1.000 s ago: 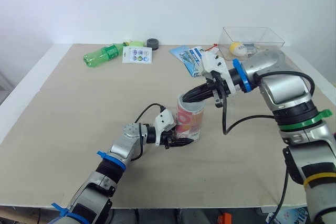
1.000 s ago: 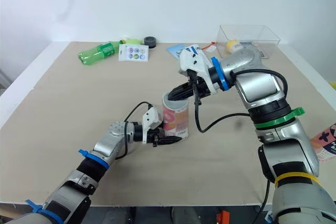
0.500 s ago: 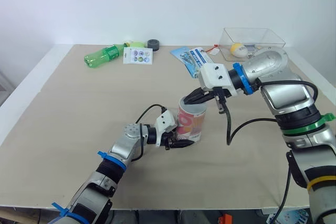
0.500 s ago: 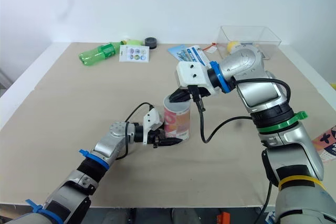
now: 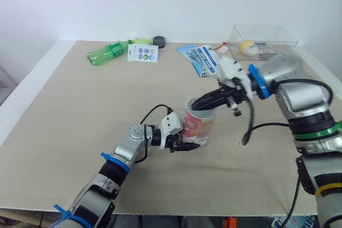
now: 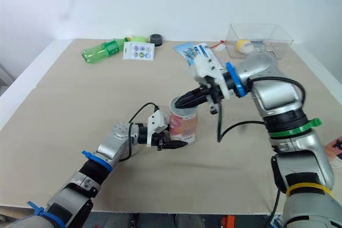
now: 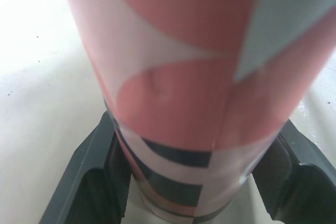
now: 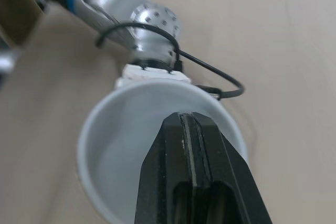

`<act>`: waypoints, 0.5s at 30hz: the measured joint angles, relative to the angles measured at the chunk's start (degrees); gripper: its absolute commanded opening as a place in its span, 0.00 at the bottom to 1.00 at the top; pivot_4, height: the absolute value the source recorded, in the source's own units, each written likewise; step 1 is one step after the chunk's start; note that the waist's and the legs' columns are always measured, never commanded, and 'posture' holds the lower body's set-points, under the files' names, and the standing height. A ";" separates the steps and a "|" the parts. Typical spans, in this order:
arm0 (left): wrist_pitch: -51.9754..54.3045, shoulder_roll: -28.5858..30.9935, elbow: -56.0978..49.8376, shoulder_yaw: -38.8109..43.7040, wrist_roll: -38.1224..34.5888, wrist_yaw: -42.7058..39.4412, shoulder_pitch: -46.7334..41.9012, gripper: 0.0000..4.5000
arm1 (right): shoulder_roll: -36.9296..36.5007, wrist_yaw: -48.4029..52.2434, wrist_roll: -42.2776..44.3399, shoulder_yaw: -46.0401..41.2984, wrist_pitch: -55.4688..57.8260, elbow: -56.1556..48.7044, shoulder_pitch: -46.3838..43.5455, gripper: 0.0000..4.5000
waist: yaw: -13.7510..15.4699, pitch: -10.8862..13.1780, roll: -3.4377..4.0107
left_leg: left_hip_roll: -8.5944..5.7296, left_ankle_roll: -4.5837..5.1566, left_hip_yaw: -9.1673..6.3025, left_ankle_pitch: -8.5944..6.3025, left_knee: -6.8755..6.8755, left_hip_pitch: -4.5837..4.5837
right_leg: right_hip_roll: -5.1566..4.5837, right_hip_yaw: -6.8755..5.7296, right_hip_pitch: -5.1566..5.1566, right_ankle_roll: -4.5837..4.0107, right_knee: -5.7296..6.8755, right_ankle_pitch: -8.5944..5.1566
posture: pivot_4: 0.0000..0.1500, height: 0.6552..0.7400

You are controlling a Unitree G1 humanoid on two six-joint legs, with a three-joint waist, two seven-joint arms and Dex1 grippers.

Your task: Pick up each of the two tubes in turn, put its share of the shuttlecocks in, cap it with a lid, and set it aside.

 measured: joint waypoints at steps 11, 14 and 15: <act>-0.46 0.48 -0.39 -0.17 -0.25 -0.07 -0.78 0.60 | -6.40 -9.67 14.01 -24.84 8.01 -5.68 20.17 0.07 | 0.92 0.37 0.09 | -0.08 0.05 -0.19 -0.08 -0.38 -0.20 | 0.14 0.02 -0.14 0.42 0.00 -0.28 | 1.00 1.00; -0.41 0.62 -0.36 -0.09 -0.41 -0.07 -0.84 0.60 | -3.48 -14.03 14.35 -27.86 5.59 -7.63 30.15 0.32 | 1.04 0.42 0.07 | -0.08 0.05 -0.21 -0.07 -0.38 -0.18 | 0.16 0.03 -0.11 0.46 0.00 -0.27 | 1.00 1.00; -0.41 0.66 -0.35 -0.03 -0.46 -0.05 -0.86 0.73 | -2.38 -14.85 14.36 -27.94 5.07 -7.78 32.33 0.40 | 0.99 0.46 0.15 | -0.08 0.05 -0.17 -0.07 -0.36 -0.17 | 0.15 0.05 -0.12 0.48 0.00 -0.24 | 1.00 1.00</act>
